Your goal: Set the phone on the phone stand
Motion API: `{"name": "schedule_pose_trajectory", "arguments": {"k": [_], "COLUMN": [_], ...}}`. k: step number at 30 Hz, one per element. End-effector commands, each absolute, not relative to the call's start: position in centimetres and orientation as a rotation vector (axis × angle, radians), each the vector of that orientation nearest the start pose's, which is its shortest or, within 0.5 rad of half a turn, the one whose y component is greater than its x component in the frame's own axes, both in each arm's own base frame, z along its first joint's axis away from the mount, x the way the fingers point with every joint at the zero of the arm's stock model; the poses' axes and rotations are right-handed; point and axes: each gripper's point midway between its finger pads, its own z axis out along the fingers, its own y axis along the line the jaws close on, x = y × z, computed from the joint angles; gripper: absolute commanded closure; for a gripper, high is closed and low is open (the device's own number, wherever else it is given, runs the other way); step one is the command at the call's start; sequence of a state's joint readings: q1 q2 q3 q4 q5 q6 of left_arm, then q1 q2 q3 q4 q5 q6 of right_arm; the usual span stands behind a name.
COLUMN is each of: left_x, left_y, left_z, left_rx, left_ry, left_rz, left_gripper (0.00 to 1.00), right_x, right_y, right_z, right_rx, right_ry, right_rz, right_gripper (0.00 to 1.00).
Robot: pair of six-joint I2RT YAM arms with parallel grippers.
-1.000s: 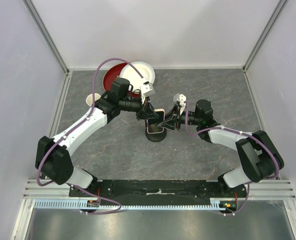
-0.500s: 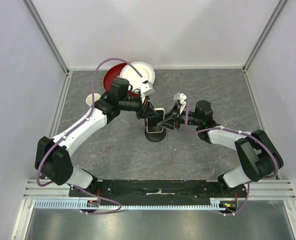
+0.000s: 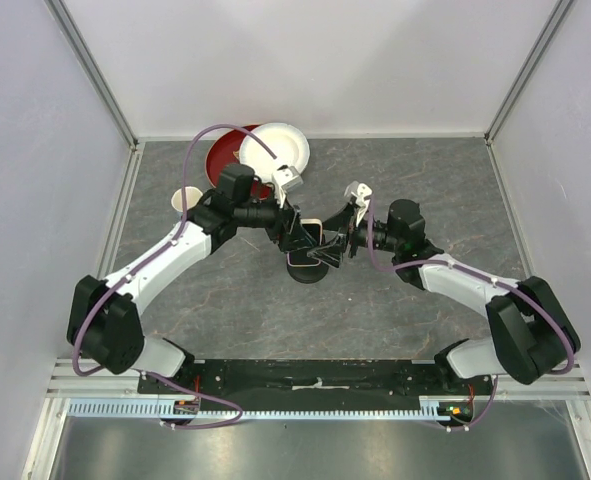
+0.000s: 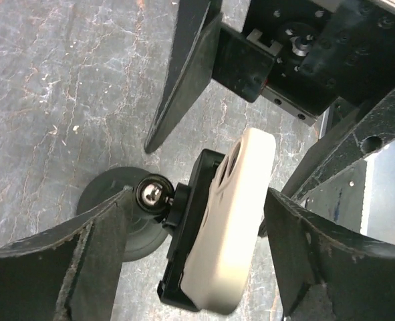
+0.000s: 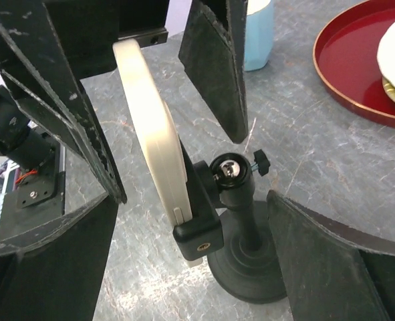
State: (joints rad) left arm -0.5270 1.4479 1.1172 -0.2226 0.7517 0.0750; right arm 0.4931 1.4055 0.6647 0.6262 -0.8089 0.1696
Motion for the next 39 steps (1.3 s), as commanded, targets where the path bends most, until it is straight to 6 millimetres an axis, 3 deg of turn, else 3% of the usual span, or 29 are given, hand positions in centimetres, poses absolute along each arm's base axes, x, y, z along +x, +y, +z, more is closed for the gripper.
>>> {"name": "schedule_pose_trajectory", "arguments": {"k": [1,9,12,14,15,16,17,19,20,23,24,25,26,27,29,33,39], "left_x": [28.1,26.6,26.1,27.2,27.8,28.4,30.1,30.9,31.7,32.0,31.9,31.8,31.7,31.7,31.7,31.7,31.8], "left_y": [-28.9,-26.8,-25.7,-24.1,-23.4,-22.4,-20.6,-18.4,-16.9,-15.9,-16.0,-16.1,-16.4,-16.4,-16.3,-16.1,-16.3], "left_z": [25.6,30.7,32.5,33.9,33.7,33.9,33.8,33.7,33.0,33.0,33.2,33.1,33.4,33.3,33.2,33.3,33.0], "left_rx": [0.946,0.886,0.845,0.729,0.676,0.619,0.491,0.374,0.293,0.240,0.241,0.242,0.251,0.249,0.246,0.240,0.239], "left_ry": [1.747,1.598,1.551,1.541,1.555,1.563,1.593,1.618,1.661,1.684,1.680,1.680,1.669,1.670,1.673,1.673,1.679], "left_rz": [-1.110,-1.149,-1.089,-0.967,-0.917,-0.863,-0.756,-0.666,-0.598,-0.569,-0.579,-0.590,-0.609,-0.613,-0.611,-0.610,-0.624], "left_gripper": [0.10,0.06,0.06,0.07,0.10,0.12,0.12,0.16,0.16,0.18,0.18,0.19,0.19,0.20,0.20,0.20,0.20], "right_x": [28.2,29.2,29.0,29.3,28.9,29.7,29.6,28.7,29.0,27.8,27.7,27.7,26.9,27.1,25.8,26.0,26.6], "right_y": [29.4,27.8,26.9,26.0,26.4,25.0,24.6,24.5,23.6,24.5,24.6,24.9,26.0,25.9,27.5,28.4,30.2], "right_z": [22.1,22.9,24.2,25.6,26.2,27.3,27.7,28.9,28.5,28.8,27.6,28.8,28.9,28.3,29.7,30.4,29.5], "right_rx": [-0.871,-0.758,-0.690,-0.606,-0.551,-0.417,-0.347,-0.199,-0.111,-0.002,0.004,0.020,-0.006,0.013,-0.002,0.051,0.066], "right_ry": [1.511,1.633,1.678,1.720,1.741,1.762,1.778,1.780,1.798,1.806,1.858,1.846,1.858,1.874,1.851,1.848,1.882], "right_rz": [1.100,0.986,0.935,0.847,0.850,0.776,0.773,0.829,0.778,0.754,0.697,0.681,0.678,0.606,0.612,0.487,0.341], "right_gripper": [0.02,0.02,0.02,0.02,0.02,0.02,0.02,0.02,0.02,0.02,0.02,0.02,0.02,0.02,0.02,0.02,0.02]}}
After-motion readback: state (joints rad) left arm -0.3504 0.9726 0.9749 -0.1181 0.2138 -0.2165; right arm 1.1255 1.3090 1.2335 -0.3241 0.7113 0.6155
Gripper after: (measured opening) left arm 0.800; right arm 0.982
